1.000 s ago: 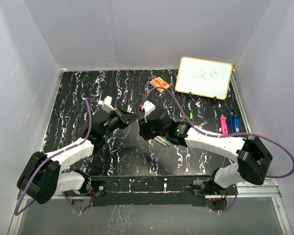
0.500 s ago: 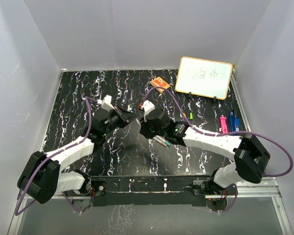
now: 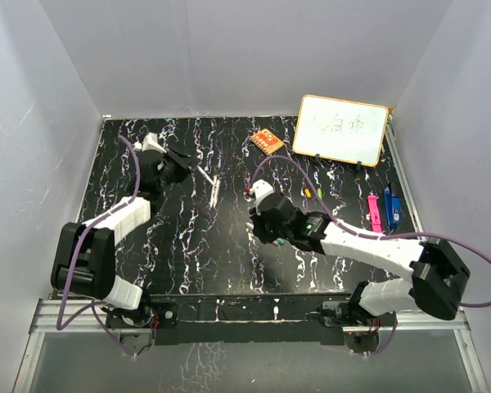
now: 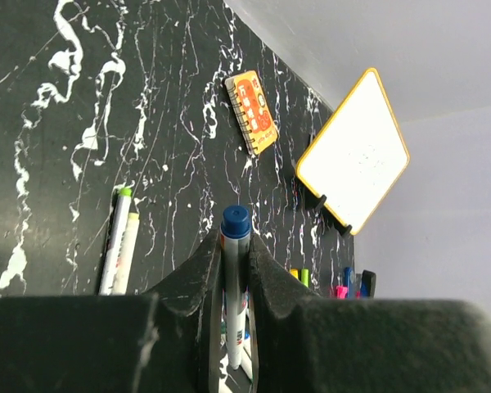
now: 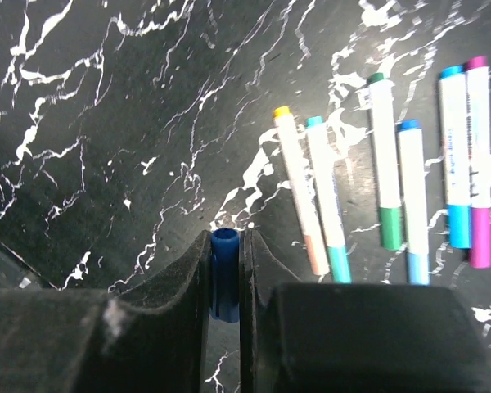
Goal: Open the pen caps
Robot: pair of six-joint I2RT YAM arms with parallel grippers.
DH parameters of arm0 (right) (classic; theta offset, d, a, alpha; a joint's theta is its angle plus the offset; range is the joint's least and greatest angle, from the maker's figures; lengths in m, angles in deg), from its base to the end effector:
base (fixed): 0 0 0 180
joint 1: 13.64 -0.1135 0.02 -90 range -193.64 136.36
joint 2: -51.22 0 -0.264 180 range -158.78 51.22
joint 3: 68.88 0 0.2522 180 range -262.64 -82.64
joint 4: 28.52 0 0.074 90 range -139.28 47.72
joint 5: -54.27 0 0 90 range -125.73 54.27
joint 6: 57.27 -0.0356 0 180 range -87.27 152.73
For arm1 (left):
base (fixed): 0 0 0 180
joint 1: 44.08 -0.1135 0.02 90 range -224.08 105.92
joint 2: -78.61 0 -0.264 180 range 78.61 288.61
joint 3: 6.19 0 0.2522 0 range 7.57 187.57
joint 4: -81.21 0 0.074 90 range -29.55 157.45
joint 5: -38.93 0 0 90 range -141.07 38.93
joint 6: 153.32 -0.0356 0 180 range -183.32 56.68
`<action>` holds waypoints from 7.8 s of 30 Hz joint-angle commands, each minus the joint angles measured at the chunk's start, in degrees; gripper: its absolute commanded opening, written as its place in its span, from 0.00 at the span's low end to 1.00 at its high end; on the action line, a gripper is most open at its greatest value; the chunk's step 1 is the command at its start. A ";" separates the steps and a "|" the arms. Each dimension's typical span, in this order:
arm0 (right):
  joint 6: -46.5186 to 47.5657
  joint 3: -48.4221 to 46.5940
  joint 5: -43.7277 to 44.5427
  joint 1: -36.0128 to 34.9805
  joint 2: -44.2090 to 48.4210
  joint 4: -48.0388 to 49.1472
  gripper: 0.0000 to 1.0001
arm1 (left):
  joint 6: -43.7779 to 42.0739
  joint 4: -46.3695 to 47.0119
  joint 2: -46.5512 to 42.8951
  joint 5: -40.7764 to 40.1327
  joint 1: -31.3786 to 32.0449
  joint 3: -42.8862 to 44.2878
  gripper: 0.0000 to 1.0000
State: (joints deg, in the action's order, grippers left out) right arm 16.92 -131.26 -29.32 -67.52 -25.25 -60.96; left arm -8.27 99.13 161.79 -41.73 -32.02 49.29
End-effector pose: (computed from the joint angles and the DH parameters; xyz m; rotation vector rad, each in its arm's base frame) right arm 0.1671 0.2223 0.2294 -0.7388 2.3073 0.4404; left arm 0.3112 -0.0724 0.2399 -0.5573 1.7612 -0.9835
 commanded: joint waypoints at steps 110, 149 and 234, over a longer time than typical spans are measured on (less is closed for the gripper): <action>3.87 -16.68 -0.63 42.78 -28.10 5.76 0.04 | -23.06 -30.76 -20.91 -0.48 2.73 7.77 0.43; 6.42 -3.81 -1.89 11.59 -2.54 1.40 0.49 | -10.14 -7.43 -23.79 13.35 2.75 -6.71 0.99; 4.82 -3.30 -2.07 5.31 -6.10 9.70 0.00 | -1.29 3.43 -23.17 13.83 7.59 -18.77 0.99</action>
State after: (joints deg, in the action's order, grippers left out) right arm 20.79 -129.93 -32.44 -62.26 -34.52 -56.13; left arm -12.25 96.11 137.88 -27.61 -27.70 30.75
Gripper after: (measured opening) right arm 0.111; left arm 0.984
